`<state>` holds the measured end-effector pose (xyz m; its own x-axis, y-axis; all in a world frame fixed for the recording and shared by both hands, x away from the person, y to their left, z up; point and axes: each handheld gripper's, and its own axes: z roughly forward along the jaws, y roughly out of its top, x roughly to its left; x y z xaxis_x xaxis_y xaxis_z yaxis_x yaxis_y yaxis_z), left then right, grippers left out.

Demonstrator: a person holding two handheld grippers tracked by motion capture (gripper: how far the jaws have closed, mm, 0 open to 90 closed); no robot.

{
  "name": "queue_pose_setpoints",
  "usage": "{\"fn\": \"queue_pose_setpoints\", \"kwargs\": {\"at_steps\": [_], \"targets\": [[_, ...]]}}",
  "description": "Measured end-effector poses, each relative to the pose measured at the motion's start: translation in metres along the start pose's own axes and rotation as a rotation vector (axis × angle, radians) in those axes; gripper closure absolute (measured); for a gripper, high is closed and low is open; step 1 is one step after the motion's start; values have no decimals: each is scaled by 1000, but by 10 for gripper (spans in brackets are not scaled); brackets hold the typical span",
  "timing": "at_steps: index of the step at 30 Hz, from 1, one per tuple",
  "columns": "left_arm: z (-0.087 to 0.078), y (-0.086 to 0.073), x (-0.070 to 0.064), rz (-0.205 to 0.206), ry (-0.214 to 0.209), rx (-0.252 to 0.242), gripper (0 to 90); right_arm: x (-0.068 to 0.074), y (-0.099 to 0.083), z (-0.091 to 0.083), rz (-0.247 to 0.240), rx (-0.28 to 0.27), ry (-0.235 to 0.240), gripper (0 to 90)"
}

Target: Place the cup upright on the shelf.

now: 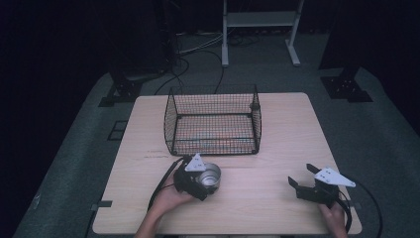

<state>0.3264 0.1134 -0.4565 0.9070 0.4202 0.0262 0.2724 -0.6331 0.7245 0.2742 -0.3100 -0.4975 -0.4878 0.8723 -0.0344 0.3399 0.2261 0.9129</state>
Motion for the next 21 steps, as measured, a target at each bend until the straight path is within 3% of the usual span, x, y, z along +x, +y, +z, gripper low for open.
{"fn": "queue_pose_setpoints", "kwargs": {"at_steps": [4,9,16,21], "targets": [[2,1,0,8,-2,16,65,0,0,0,0,0,1,134],[2,1,-1,33,-17,17,172,0,0,0,-2,0,2,134],[2,3,-4,56,-14,24,176,0,0,0,-2,-1,2,134],[-4,9,-12,108,23,-7,177,0,0,0,-2,-1,2,134]]}}
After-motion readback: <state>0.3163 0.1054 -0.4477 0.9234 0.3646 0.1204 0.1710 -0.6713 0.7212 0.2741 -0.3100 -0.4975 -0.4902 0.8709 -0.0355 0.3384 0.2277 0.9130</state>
